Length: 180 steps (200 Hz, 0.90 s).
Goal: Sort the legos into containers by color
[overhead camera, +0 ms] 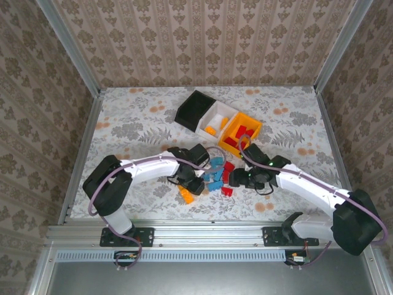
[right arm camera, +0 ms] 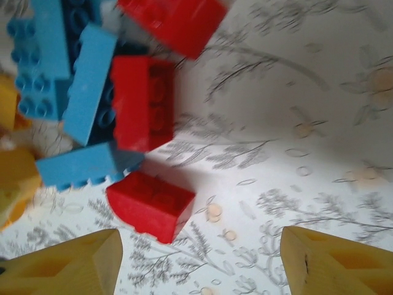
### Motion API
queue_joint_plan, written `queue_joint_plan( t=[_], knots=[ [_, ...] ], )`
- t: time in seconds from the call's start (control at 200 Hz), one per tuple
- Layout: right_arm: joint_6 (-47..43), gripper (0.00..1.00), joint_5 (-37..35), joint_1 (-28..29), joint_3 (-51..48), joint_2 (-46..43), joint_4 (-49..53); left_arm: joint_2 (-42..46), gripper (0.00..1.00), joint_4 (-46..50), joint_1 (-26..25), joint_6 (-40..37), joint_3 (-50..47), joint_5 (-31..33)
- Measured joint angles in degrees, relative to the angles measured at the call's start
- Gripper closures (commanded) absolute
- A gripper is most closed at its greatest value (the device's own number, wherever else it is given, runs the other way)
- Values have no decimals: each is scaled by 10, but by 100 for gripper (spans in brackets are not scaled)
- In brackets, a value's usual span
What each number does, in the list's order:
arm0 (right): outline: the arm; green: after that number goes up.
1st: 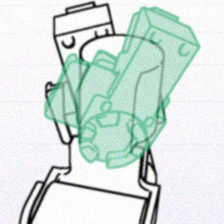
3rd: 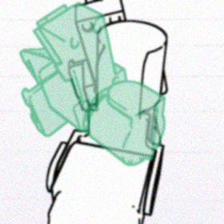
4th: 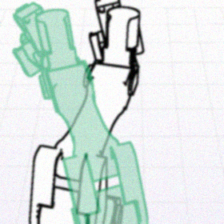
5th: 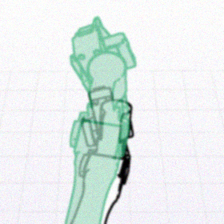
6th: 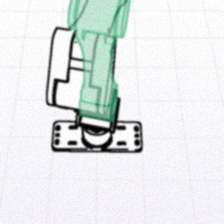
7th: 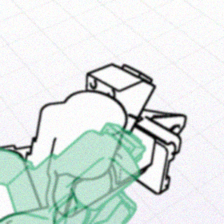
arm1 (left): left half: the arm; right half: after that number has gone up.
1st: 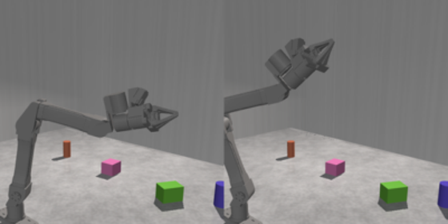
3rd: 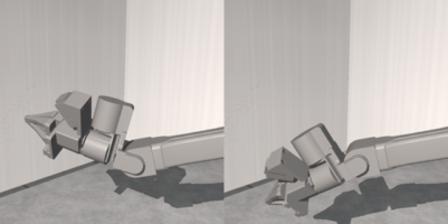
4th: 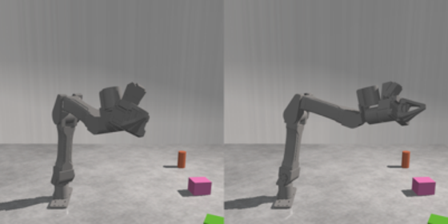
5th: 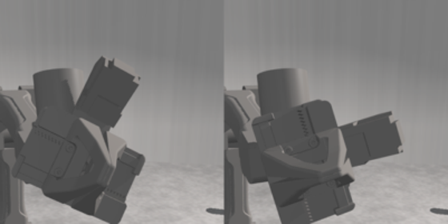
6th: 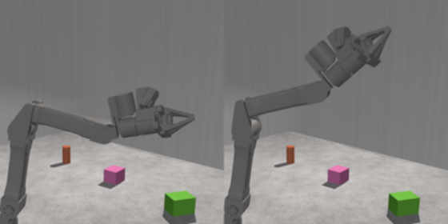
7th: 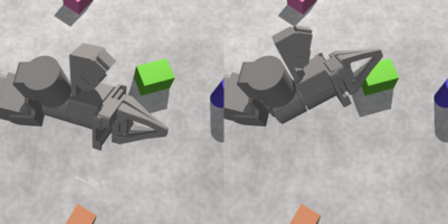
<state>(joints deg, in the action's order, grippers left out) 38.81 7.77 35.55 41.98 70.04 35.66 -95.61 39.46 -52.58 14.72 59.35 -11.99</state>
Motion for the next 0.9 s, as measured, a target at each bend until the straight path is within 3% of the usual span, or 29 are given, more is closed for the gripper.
queue_joint_plan(
  t=[0.25, 0.51, 0.715, 0.9],
  knots=[
    [-2, 30, 3, 69, 13, 90, -12, 89, 77, 4, 86, 6, -2, -16],
    [-2, 34, -11, 97, 44, 165, -32, 122, 76, 9, 151, 7, 15, -48],
    [3, 51, -27, 97, 66, 196, -42, 122, 76, 8, 184, 9, 31, -65],
    [5, 60, -41, 97, 71, 192, -37, 119, 76, 9, 202, 11, 60, -74]
  ],
)
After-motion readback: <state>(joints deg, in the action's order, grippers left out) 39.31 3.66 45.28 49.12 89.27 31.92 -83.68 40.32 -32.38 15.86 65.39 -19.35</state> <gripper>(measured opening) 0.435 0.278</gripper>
